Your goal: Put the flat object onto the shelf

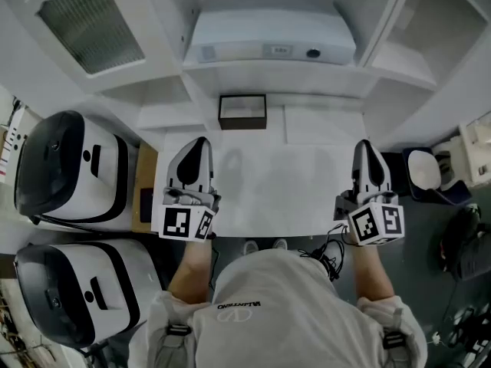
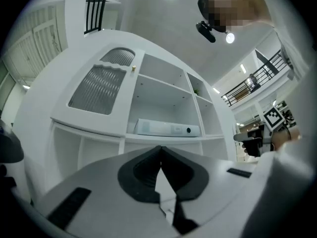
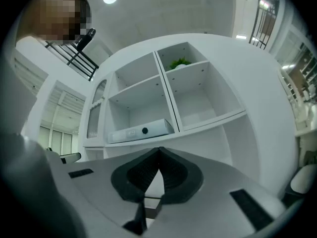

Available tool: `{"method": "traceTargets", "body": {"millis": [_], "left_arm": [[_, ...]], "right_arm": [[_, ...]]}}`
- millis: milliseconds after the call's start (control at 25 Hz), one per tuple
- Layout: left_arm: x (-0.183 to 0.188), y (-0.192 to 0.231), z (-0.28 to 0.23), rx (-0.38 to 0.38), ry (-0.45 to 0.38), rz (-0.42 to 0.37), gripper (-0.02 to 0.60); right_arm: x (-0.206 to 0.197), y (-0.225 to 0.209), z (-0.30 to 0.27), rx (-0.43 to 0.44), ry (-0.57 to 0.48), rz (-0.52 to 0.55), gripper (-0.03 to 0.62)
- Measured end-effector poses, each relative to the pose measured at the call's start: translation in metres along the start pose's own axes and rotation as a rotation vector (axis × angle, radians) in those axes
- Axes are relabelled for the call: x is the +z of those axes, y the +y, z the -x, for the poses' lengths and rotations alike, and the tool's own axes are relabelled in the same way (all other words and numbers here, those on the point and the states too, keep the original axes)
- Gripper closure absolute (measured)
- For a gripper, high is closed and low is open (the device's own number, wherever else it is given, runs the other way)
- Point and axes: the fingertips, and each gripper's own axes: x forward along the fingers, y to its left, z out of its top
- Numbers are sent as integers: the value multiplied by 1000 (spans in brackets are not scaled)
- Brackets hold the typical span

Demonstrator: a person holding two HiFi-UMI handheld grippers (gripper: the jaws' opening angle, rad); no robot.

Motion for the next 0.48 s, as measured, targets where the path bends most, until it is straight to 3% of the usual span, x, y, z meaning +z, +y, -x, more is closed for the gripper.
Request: {"method": "traceTargets", "body": {"millis": [480], "left_arm": [[-24, 5, 21, 63, 31, 17, 577]], "right_arm": [[-26, -14, 28, -47, 47, -18, 585]]}}
